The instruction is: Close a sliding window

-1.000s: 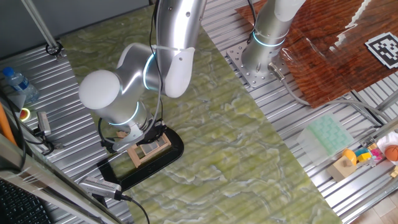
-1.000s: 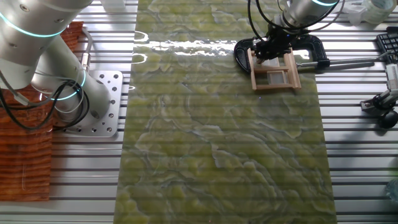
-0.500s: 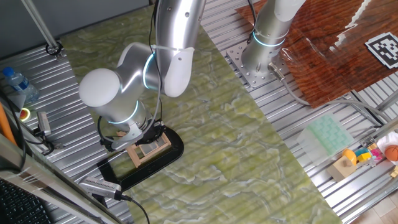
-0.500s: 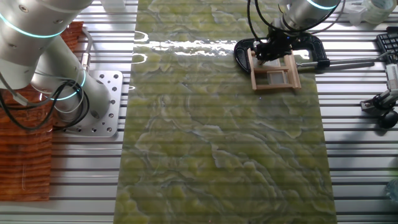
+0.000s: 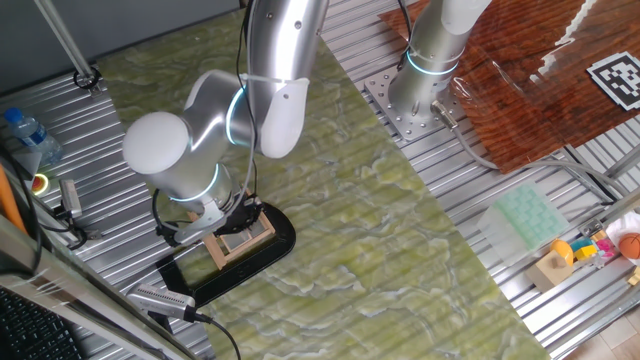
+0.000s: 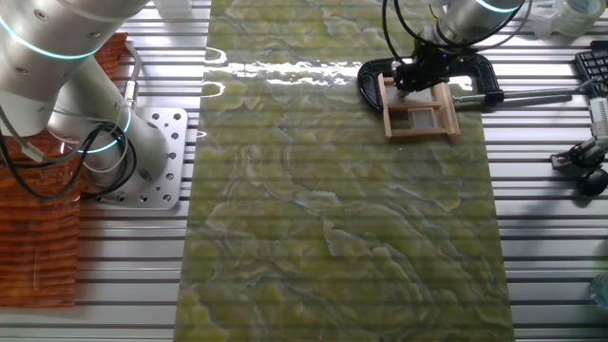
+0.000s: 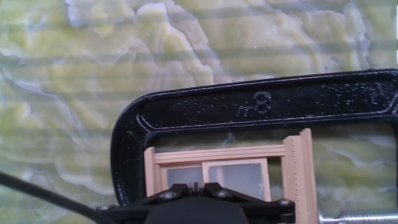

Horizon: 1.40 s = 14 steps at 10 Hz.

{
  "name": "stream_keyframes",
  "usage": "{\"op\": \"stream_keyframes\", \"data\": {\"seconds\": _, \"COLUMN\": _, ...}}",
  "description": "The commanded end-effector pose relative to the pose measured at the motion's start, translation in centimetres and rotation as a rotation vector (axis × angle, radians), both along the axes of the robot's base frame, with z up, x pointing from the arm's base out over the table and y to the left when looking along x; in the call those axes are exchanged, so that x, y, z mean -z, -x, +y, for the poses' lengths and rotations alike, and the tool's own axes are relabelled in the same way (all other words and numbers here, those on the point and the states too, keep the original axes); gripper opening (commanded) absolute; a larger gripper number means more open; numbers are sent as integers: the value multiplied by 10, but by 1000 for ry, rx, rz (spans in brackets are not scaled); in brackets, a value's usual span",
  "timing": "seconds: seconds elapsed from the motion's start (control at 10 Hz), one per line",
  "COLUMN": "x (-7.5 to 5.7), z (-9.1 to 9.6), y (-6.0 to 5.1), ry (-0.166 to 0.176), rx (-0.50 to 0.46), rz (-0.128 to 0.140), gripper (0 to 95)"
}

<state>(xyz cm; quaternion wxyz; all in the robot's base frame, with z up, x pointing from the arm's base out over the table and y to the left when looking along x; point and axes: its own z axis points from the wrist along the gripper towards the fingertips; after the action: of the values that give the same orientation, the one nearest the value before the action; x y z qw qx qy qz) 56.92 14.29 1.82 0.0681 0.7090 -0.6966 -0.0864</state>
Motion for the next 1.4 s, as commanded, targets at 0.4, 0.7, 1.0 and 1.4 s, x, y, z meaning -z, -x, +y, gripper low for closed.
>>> {"op": "stream_keyframes", "data": {"seconds": 0.4, "x": -2, "z": 0, "y": -5, "ry": 3, "rx": 9, "rz": -14, "gripper": 0}}
{"op": "stream_keyframes", "data": {"seconds": 0.7, "x": 0, "z": -1, "y": -7, "ry": 4, "rx": 13, "rz": -49, "gripper": 0}}
{"op": "stream_keyframes", "data": {"seconds": 1.0, "x": 0, "z": -1, "y": -9, "ry": 3, "rx": 12, "rz": -68, "gripper": 0}}
{"op": "stream_keyframes", "data": {"seconds": 1.4, "x": -1, "z": 2, "y": -11, "ry": 7, "rx": 20, "rz": -86, "gripper": 0}}
